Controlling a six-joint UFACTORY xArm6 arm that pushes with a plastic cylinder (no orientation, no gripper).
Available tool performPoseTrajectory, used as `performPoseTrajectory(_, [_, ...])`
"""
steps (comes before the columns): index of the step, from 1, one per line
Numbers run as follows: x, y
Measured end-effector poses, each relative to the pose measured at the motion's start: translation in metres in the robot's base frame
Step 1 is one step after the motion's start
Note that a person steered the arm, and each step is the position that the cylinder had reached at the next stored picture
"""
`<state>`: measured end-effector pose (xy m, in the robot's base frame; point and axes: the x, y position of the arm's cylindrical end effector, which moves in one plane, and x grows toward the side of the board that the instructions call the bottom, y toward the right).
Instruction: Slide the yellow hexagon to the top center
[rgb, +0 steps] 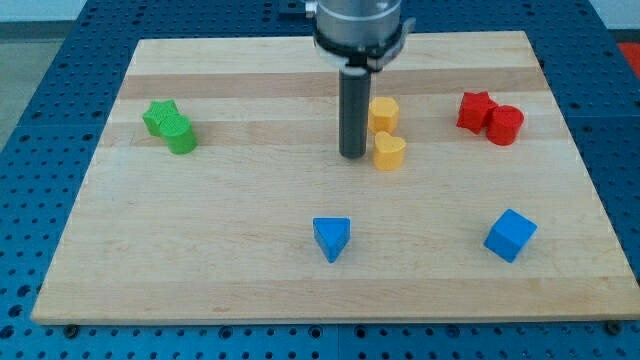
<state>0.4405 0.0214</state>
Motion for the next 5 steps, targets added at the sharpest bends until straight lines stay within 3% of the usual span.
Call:
performPoseTrajectory(1, [0.044,0.017])
performPoseTrajectory(2, [0.033,0.084])
performPoseTrajectory(3, [-0.041,0.091])
performPoseTrajectory(4, [-0.082,0.09])
performPoseTrajectory(5, [-0.09,0.083])
